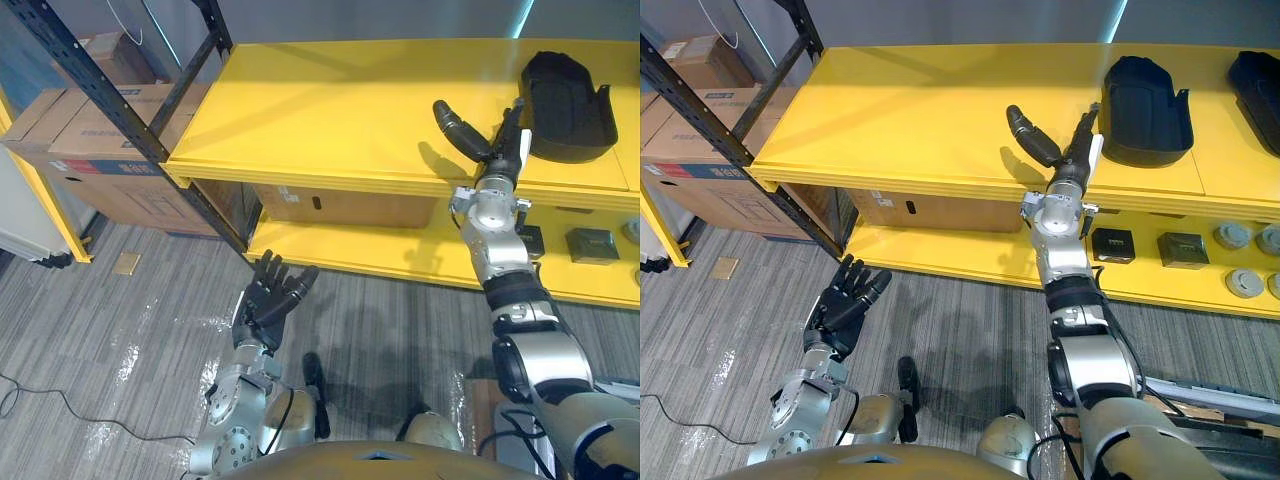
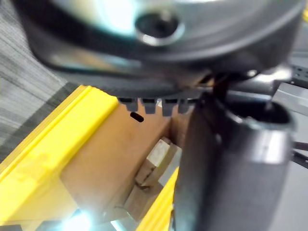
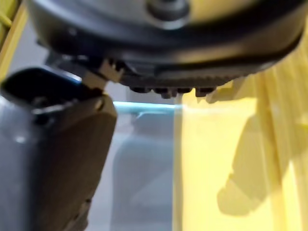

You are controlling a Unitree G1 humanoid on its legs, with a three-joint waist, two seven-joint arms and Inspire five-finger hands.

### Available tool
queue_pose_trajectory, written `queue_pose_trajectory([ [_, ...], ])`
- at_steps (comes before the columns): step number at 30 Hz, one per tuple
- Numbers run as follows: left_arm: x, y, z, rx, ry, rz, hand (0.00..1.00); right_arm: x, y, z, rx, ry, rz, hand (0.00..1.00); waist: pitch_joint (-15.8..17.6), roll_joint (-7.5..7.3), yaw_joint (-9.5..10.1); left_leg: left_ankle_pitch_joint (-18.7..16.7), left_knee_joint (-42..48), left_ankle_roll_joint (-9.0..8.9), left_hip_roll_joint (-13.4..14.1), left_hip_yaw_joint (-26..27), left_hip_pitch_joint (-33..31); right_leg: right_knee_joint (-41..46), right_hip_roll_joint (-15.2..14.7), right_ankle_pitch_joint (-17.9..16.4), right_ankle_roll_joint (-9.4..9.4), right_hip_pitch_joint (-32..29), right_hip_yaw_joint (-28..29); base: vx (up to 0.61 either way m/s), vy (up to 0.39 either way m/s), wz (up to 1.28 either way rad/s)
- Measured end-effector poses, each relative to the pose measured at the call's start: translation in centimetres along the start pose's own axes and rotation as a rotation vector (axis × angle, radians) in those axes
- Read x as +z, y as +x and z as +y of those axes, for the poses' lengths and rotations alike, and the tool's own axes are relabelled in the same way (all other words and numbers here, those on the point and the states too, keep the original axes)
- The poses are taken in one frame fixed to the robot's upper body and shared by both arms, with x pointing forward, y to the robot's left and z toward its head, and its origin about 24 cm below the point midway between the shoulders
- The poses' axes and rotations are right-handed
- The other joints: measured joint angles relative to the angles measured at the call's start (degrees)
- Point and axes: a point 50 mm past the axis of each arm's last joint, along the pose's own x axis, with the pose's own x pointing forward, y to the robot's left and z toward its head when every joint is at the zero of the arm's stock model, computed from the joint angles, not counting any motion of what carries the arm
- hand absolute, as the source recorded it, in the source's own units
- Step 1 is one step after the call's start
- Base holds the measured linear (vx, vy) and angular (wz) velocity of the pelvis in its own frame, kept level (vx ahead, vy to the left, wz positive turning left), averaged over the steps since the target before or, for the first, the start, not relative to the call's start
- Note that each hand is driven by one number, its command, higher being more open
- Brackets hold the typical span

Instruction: Walk over and take three plastic housings, then place them on the shelf

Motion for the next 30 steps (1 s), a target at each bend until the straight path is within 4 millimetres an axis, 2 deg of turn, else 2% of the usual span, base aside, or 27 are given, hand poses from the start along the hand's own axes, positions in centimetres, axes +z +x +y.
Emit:
queue_pose_trajectory([
  [4,1.2,-0.5,0.9,0.018,0.006,-0.041,1.00,1.5,-1.7,0.1,0.208,0.058,-0.113,1.00,-0.6,-0.29,-0.45,-0.1,0.0,0.15,0.0,0.1,-0.3,-0.2,0.0,0.0,-0.01,0.0,0.0,0.04,-0.024,0.00],
  [8,1.8,-0.6,1.6,0.037,0.015,-0.068,1.00,2.7,-4.0,-0.6,0.288,0.131,-0.200,1.00,-1.0,-0.94,-0.66,-0.2,0.0,0.19,-0.1,0.0,-0.3,-1.1,0.2,0.1,0.15,0.6,-0.5,0.05,-0.022,0.05],
  [11,2.2,-1.0,2.4,0.058,0.057,-0.084,1.00,3.1,-6.2,-1.8,0.298,0.137,-0.249,1.00,-2.2,-2.32,-1.64,-0.7,0.0,0.34,-0.1,0.3,-0.3,-2.2,0.5,0.3,0.47,0.9,-0.5,0.01,-0.004,-0.02],
  [13,2.2,-1.3,2.7,0.075,0.059,-0.081,1.00,2.7,-7.7,-3.6,0.252,0.120,-0.249,1.00,-3.6,-3.54,-1.98,-1.2,0.0,0.38,0.0,1.2,0.0,-3.8,1.0,1.0,0.75,1.3,0.2,0.06,-0.013,-0.18],
  [14,2.2,-1.3,2.8,0.079,0.059,-0.083,1.00,2.5,-8.0,-4.3,0.226,0.093,-0.247,1.00,-3.9,-3.94,-2.24,-1.3,0.0,0.39,0.0,1.5,0.1,-4.5,1.2,1.4,0.77,1.6,0.5,0.04,0.004,-0.22],
  [15,2.3,-1.4,3.0,0.084,0.061,-0.089,1.00,2.0,-8.2,-5.6,0.183,0.069,-0.222,1.00,-4.4,-4.58,-3.42,-1.5,0.0,0.37,0.1,2.0,0.2,-6.1,1.4,2.3,0.80,2.0,0.7,0.03,0.012,-0.20],
  [19,2.3,-1.3,2.9,0.078,0.060,-0.091,1.00,0.9,-8.7,-6.8,0.150,0.047,-0.148,1.00,-4.8,-4.97,-4.98,-1.9,0.0,0.29,0.4,3.7,0.3,-8.1,2.3,4.0,0.79,2.0,2.4,0.01,0.007,-0.23],
  [23,2.5,-1.2,2.7,0.065,0.060,-0.104,1.00,-0.5,-9.7,-7.0,0.175,0.023,-0.063,1.00,-4.8,-4.96,-5.20,-2.2,0.0,0.11,0.7,4.5,-0.2,-7.8,2.6,4.2,0.63,0.8,3.2,-0.01,0.007,-0.10],
  [30,3.1,-1.2,2.5,0.051,0.064,-0.130,1.00,-0.6,-9.9,-7.3,0.201,-0.001,-0.053,1.00,-4.3,-5.38,-5.15,-2.0,0.0,0.41,0.6,4.3,-2.5,-6.8,2.4,4.2,0.50,-1.6,3.2,0.00,0.001,0.01],
])
